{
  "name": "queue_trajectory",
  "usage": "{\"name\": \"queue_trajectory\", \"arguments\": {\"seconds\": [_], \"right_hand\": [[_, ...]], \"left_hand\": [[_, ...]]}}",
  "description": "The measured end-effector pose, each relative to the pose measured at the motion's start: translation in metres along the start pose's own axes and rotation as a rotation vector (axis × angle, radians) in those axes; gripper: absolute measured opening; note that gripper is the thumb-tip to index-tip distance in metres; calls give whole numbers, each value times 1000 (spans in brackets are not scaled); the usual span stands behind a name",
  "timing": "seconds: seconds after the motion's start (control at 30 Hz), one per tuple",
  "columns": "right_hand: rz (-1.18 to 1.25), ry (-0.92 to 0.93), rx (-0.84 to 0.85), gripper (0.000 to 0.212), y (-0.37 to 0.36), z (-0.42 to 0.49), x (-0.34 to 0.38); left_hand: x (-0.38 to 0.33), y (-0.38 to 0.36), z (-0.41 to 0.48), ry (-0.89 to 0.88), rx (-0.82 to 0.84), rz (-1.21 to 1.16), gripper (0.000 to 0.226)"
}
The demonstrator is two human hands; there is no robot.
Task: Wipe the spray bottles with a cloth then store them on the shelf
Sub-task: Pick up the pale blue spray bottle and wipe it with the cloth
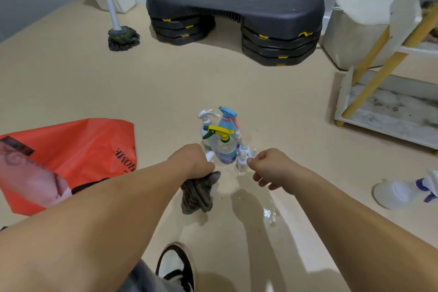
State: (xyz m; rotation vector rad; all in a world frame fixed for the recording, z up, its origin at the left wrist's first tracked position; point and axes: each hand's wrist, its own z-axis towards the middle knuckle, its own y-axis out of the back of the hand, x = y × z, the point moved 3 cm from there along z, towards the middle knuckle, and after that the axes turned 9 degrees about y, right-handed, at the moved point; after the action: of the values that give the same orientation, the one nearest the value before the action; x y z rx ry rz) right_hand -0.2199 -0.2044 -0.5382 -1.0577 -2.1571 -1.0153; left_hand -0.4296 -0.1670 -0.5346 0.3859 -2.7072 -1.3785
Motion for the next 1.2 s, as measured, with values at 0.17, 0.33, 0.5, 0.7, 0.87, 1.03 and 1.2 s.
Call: {"name": "queue_trajectory", "arguments": {"seconds": [0.17, 0.33, 0.5, 0.7, 0.87, 1.03, 1.2], "right_hand": [[-234, 137, 23, 31, -4, -37, 21], [-366, 295, -103, 36, 26, -86, 50], [-279, 456, -338, 24, 80, -153, 64], [-154, 445, -531, 29, 109, -184, 44], [-169, 476, -556, 9, 120, -186, 28], [-152, 492, -520, 11, 145, -184, 32], [-138, 528, -491, 15, 158, -178, 42]], "left_hand": [[-22, 29, -60, -180, -86, -15, 41], [-47, 73, -129, -333, -142, -227, 54], [-73, 97, -193, -468, -170, -508, 43], [-110, 87, -228, -609, -270, -571, 44], [-127, 72, -216, -653, 36, -717, 52], [-119, 84, -192, -554, 356, -913, 45], [-108, 100, -163, -445, 292, -1014, 23]]}}
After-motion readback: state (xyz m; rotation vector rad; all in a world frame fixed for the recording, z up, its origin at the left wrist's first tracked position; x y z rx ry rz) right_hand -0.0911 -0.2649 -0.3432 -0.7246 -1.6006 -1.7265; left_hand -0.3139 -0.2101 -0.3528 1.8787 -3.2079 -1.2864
